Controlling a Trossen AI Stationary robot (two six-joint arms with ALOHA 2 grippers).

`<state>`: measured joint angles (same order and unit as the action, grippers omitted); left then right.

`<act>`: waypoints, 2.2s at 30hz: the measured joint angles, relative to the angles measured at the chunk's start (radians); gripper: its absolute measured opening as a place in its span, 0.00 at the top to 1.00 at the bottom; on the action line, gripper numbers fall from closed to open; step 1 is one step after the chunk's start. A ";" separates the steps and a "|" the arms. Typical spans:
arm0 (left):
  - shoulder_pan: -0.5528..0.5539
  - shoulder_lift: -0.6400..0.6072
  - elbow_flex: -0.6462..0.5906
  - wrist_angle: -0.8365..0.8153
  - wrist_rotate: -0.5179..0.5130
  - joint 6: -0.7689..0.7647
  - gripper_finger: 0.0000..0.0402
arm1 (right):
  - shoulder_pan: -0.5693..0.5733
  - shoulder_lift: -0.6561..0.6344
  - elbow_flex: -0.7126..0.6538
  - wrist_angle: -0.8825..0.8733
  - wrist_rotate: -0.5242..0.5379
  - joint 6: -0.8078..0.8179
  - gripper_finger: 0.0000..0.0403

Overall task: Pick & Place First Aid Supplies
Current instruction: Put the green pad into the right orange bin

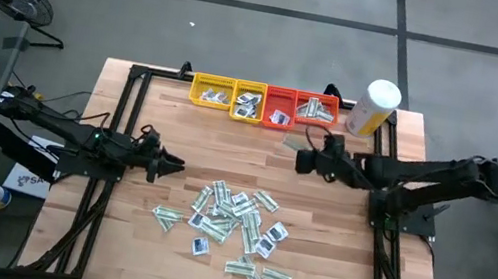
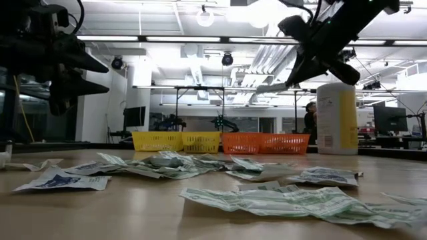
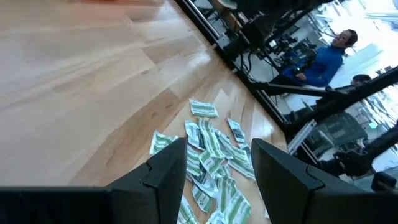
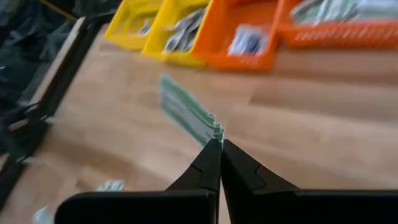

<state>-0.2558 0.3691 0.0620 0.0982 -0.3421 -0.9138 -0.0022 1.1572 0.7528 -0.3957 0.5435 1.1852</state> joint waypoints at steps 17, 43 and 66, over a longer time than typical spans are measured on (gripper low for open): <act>0.000 0.000 0.000 0.005 -0.123 -0.037 0.56 | -0.457 0.007 0.000 0.078 -0.075 -0.727 1.00; 0.000 0.000 0.000 0.005 -0.203 -0.113 0.56 | -0.765 0.365 0.000 0.389 -0.393 -0.881 0.94; 0.000 0.000 0.000 -0.004 -0.202 -0.109 0.56 | -0.790 0.143 0.000 0.384 -0.451 -0.872 0.64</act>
<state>-0.2558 0.3691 0.0620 0.0944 -0.5438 -1.0225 -0.7918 1.3002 0.7526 -0.0119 0.0928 0.3130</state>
